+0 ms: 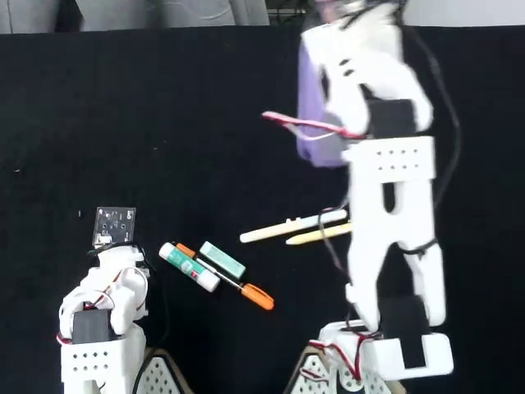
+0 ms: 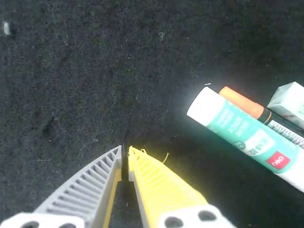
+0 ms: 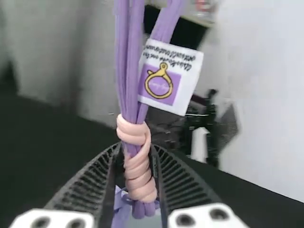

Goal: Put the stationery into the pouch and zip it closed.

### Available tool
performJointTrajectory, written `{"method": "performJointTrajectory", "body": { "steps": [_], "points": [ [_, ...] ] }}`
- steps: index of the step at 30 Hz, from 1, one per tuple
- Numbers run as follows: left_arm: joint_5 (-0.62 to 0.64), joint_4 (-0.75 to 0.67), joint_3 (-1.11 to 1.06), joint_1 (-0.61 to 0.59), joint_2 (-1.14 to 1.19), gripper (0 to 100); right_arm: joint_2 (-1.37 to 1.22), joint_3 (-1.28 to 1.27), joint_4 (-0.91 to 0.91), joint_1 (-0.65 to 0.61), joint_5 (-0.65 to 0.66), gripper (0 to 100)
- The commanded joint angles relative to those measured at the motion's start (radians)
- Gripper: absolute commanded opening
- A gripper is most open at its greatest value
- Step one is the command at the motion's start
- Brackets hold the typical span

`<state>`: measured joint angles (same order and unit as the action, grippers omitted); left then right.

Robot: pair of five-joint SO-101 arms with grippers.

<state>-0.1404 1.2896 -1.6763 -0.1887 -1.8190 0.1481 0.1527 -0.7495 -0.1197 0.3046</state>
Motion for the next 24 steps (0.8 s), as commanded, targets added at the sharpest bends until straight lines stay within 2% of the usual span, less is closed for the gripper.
{"method": "performJointTrajectory", "body": {
  "steps": [1,14,19,24],
  "points": [
    [0.002,-0.017,-0.024,0.007,-0.005,3,0.018,0.068,-0.092,-0.132,-0.005,1.2],
    [0.002,-0.017,-0.024,0.007,-0.005,3,0.229,0.021,-0.529,-0.33,-0.005,1.2],
    [0.002,-0.017,-0.024,0.007,-0.005,3,0.334,-0.166,-0.539,-0.344,-0.005,1.2],
    [0.002,-0.017,-0.024,0.007,-0.005,3,0.486,-0.403,-0.482,-0.422,-0.005,1.2]
  ]
}}
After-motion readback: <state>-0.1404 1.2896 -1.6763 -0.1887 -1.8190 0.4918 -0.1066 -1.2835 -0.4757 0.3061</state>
